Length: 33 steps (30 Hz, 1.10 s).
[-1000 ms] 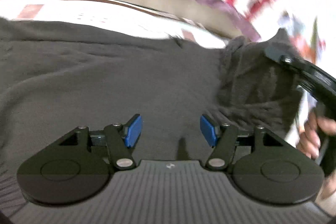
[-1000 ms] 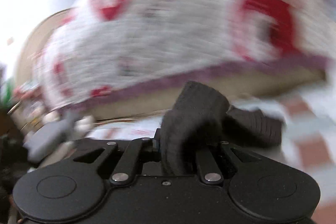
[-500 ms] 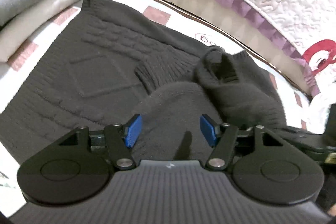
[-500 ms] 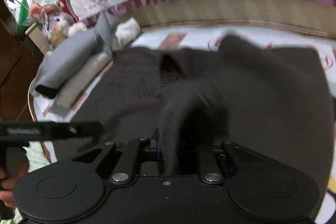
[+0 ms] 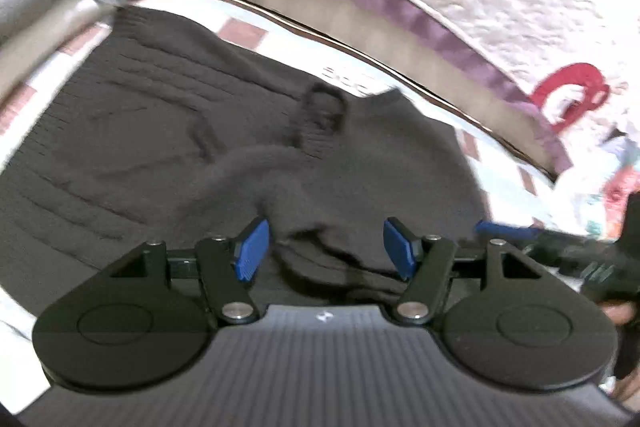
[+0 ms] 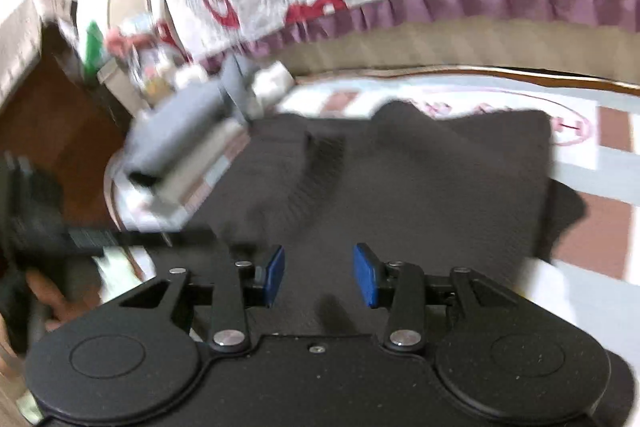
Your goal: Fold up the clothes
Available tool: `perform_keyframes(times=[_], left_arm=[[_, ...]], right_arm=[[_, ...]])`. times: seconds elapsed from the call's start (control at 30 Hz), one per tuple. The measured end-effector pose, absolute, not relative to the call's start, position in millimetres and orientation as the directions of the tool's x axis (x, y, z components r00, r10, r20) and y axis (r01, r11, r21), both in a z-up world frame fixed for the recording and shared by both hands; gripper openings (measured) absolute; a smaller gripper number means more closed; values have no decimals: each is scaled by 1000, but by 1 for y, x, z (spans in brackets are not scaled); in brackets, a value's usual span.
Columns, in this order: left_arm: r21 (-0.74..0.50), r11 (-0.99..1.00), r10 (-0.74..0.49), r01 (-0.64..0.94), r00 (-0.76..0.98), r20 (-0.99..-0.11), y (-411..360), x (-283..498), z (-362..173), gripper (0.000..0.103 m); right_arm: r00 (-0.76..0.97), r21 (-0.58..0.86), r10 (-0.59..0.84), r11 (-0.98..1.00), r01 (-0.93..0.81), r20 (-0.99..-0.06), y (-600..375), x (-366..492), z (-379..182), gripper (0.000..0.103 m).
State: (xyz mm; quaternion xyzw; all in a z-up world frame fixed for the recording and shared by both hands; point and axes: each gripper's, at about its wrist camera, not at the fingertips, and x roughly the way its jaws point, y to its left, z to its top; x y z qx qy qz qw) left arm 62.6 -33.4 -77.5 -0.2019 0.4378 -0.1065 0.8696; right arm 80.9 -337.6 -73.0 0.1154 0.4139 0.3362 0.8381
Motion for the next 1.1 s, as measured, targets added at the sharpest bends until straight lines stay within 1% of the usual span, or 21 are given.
perform_keyframes(times=[0.03, 0.1, 0.17, 0.2, 0.27, 0.3, 0.33, 0.37, 0.43, 0.5, 0.57, 0.6, 0.67, 0.7, 0.73, 0.8, 0.83, 0.9, 0.97, 1.03, 1.1], left_arm=[[-476, 880, -395, 14, 581, -712, -36, 64, -79, 64], [-510, 860, -438, 23, 547, -714, -42, 68, -89, 68], [-467, 883, -419, 40, 516, -747, -56, 74, -101, 68], [-428, 901, -400, 65, 505, -765, -63, 75, -106, 64], [-287, 950, -310, 122, 474, -824, -80, 71, -113, 57], [-252, 959, -282, 128, 474, -834, -81, 67, -115, 59], [-216, 967, -254, 134, 474, -843, -82, 63, -117, 60], [-182, 974, -226, 139, 474, -851, -83, 60, -119, 61], [-230, 969, -244, 88, 473, -847, -71, 59, -116, 62], [-228, 973, -215, 37, 507, -835, -56, 55, -104, 61], [-192, 980, -135, -48, 551, -824, -33, 43, -90, 62], [-187, 977, -97, -102, 566, -819, -19, 33, -86, 65], [-169, 953, 0, -251, 558, -830, 18, 14, -83, 65], [-169, 930, 44, -327, 554, -831, 33, 6, -85, 65], [-169, 901, 87, -400, 546, -833, 49, -2, -87, 65], [-169, 825, 170, -539, 522, -836, 79, -19, -91, 65], [-204, 779, 195, -592, 538, -820, 91, -29, -94, 65], [-295, 709, 198, -640, 583, -788, 104, -40, -102, 65], [-355, 659, 167, -663, 589, -791, 116, -38, -114, 65], [-357, 655, 173, -666, 592, -787, 120, -29, -121, 66], [-308, 692, 201, -653, 584, -786, 118, -16, -125, 67]], right_arm=[[427, 436, 639, 760, -482, -640, -339, 75, -74, 45], [421, 396, 629, 758, -518, -653, -343, 61, -81, 45], [423, 365, 631, 748, -554, -650, -334, 51, -88, 45], [434, 342, 628, 746, -571, -646, -330, 46, -94, 45], [419, 264, 596, 739, -620, -685, -319, 36, -111, 46], [412, 224, 578, 732, -643, -704, -314, 32, -119, 46], [438, 163, 558, 729, -665, -705, -309, 25, -123, 46], [451, 147, 558, 727, -671, -697, -308, 22, -123, 46], [442, 161, 557, 730, -664, -703, -307, 28, -117, 46], [449, 175, 573, 728, -663, -685, -311, 28, -110, 46], [463, 216, 604, 730, -649, -649, -317, 27, -104, 46], [460, 254, 624, 727, -638, -631, -321, 27, -105, 46], [422, 259, 592, 742, -619, -687, -313, 32, -119, 46], [427, 222, 567, 747, -627, -704, -306, 30, -124, 46], [445, 198, 566, 744, -638, -694, -303, 25, -121, 47], [441, 203, 592, 724, -660, -675, -303, 19, -114, 48], [440, 225, 623, 707, -670, -647, -305, 20, -110, 48], [435, 281, 655, 701, -656, -618, -309, 23, -107, 48], [447, 289, 641, 720, -631, -623, -309, 27, -108, 48], [448, 280, 624, 732, -621, -640, -309, 30, -112, 48], [427, 269, 608, 734, -624, -669, -304, 31, -119, 48]])
